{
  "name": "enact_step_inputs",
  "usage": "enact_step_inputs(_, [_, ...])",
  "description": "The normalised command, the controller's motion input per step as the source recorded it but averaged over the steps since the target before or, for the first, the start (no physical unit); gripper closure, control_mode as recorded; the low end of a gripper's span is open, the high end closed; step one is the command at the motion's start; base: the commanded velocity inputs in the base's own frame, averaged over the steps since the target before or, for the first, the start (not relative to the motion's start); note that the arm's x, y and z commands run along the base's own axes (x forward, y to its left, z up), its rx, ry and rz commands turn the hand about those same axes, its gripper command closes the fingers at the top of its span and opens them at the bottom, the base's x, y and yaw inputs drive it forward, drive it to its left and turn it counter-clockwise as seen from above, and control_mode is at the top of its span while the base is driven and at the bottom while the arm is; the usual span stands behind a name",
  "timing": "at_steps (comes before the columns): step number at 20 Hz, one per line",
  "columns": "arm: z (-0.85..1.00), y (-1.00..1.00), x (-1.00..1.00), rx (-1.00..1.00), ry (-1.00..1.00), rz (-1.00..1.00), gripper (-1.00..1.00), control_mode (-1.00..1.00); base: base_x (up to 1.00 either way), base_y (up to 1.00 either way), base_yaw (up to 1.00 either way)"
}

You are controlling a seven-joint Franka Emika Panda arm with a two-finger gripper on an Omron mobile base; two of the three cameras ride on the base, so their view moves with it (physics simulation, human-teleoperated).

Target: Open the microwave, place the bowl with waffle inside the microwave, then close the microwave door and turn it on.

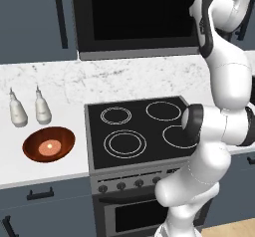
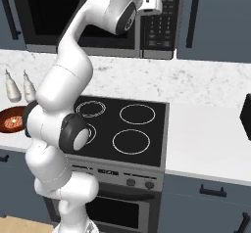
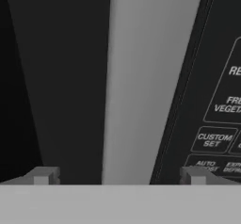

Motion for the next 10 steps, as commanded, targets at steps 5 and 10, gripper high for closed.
enact_step_inputs(5, [-0.41, -0.05, 0.39, 0.06, -0.17, 0.0, -1.0, -1.0, 0.0, 0.0, 0.0])
enact_step_inputs(10, [-0.45, 0.0, 0.43, 0.02, -0.31, 0.0, -1.0, -1.0, 0.0, 0.0, 0.0])
